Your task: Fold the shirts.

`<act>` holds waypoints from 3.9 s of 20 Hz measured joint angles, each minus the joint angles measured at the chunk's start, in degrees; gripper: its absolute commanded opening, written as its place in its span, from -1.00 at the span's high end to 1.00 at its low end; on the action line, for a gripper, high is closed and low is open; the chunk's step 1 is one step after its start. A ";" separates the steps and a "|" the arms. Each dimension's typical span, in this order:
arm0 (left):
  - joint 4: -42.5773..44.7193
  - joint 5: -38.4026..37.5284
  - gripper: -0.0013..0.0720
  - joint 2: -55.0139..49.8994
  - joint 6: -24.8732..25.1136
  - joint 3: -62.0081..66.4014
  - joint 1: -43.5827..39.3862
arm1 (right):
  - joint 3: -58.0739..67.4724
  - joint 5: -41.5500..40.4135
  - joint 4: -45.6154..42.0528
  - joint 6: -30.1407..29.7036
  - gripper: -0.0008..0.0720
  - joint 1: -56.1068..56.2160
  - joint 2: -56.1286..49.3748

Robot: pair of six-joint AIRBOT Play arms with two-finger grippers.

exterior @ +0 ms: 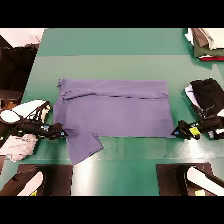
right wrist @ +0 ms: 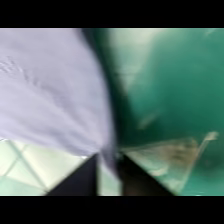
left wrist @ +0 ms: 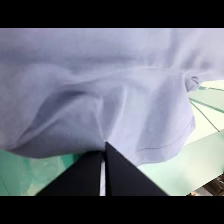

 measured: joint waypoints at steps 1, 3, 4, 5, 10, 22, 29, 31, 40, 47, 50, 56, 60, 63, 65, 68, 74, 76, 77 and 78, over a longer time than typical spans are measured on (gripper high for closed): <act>-0.02 -0.02 0.91 0.00 0.02 0.02 0.00 | -0.52 -0.02 -0.20 -0.28 0.94 0.00 0.76; 0.11 -0.81 0.92 0.00 0.04 0.22 0.00 | -0.59 0.72 -0.74 -0.76 0.94 0.00 2.67; 0.26 -1.68 0.92 0.04 0.09 0.59 0.00 | -0.02 1.77 -1.33 -0.90 0.94 0.00 3.82; 0.55 -2.84 0.92 0.33 0.09 1.07 0.00 | 1.01 3.10 -2.62 -0.85 0.94 0.00 5.25; 0.87 -11.67 0.91 5.53 -1.18 5.53 -2.51 | 7.54 12.61 -10.78 0.76 0.94 -0.13 14.36; 5.46 5.99 0.91 -2.49 -2.40 26.93 -10.67 | 22.56 5.75 -2.64 2.01 0.95 -0.02 8.81; 6.62 19.67 0.91 -14.38 -1.60 31.85 -10.86 | 32.57 -0.02 1.18 2.16 0.94 4.04 -7.08; 6.78 23.58 0.90 -16.87 -1.57 33.22 -10.86 | 36.04 -2.56 1.62 2.56 0.90 6.25 -11.61; 6.82 29.09 0.42 -23.69 -5.99 38.84 -10.84 | 48.26 -6.05 2.86 6.95 -0.66 10.32 -25.42; 6.69 17.11 0.69 -24.22 -4.76 40.15 -10.88 | 49.44 4.11 3.23 1.20 -0.54 2.80 -29.68; 6.47 14.86 0.69 -24.24 -4.52 40.22 -10.93 | 49.51 6.14 5.75 -0.68 -0.54 2.23 -32.87; 6.08 13.25 0.69 -24.24 -4.35 40.22 -10.88 | 49.62 7.30 10.86 -2.03 -0.18 4.35 -38.71; 5.64 12.94 0.91 -24.28 -4.33 40.22 -11.02 | 49.55 5.75 10.75 -3.74 0.94 6.71 -39.58; 4.74 13.75 0.91 -24.33 -4.33 40.28 -13.22 | 49.57 5.68 11.43 -5.38 0.94 7.80 -37.62; 4.37 15.43 0.91 -24.81 -4.31 40.68 -15.74 | 49.64 5.81 11.72 -6.01 0.95 8.09 -34.93; 3.45 17.14 0.91 -28.30 -4.24 43.52 -20.31 | 49.70 5.88 14.32 -6.43 0.95 9.03 -29.86; 0.46 18.23 0.91 -42.66 -4.04 54.95 -29.90 | 54.03 5.55 22.93 -5.25 0.95 14.29 -22.51; -0.42 18.29 0.91 -47.69 -3.98 58.71 -32.61 | 58.01 5.57 24.35 -3.93 0.95 17.62 -21.79; -1.20 18.29 0.91 -50.16 -3.98 60.41 -33.70 | 60.17 5.55 24.55 -3.23 0.95 19.43 -21.64; -1.86 18.38 0.91 -52.15 -3.93 61.77 -34.40 | 62.27 5.55 24.85 -2.54 0.95 21.14 -21.59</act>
